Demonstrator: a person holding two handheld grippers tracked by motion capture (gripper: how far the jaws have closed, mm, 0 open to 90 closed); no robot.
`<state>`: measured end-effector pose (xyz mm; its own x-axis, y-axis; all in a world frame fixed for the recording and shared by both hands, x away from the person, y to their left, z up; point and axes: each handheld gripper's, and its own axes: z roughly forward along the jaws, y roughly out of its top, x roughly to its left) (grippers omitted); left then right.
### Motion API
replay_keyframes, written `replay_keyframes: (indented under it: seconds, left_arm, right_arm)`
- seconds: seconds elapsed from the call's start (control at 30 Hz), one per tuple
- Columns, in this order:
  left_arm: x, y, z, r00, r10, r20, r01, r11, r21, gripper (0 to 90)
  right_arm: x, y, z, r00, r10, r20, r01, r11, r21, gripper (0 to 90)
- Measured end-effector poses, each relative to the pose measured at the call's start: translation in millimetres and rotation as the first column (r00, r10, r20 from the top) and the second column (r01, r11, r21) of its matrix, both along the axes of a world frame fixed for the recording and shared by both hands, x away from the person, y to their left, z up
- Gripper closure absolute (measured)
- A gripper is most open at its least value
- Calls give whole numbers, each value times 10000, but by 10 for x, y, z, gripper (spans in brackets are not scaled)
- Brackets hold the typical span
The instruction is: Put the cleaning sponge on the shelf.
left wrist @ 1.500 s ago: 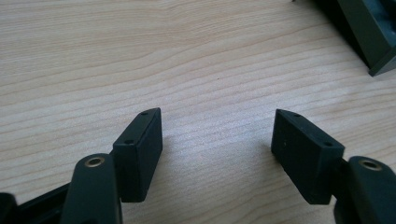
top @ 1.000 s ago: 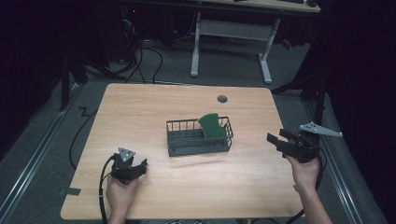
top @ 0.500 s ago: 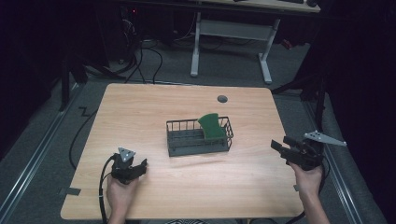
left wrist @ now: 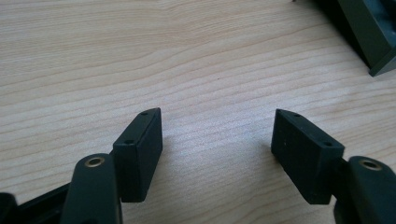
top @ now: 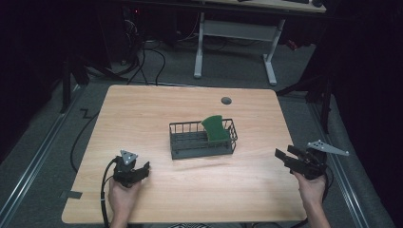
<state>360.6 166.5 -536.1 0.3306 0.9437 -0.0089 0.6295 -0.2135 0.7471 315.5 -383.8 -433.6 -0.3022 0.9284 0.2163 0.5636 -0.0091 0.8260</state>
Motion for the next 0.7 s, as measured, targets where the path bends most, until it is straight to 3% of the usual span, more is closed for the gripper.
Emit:
replay_keyframes:
  seconds: [0.5,0.6,0.7]
  left_arm:
    - [0,-1,0,10000,7,1,-7,10000,4,343]
    - [-1,-1,0,10000,10,1,-10,10000,2,343]
    - [0,-1,0,10000,7,2,-7,10000,4,343]
  right_arm:
    - [-3,37,-282,9994,-93,-338,89,9999,-123,351]
    - [4,107,-369,9990,-177,-413,148,9974,-699,353]
    - [16,156,-440,9984,-178,-537,128,9956,-930,354]
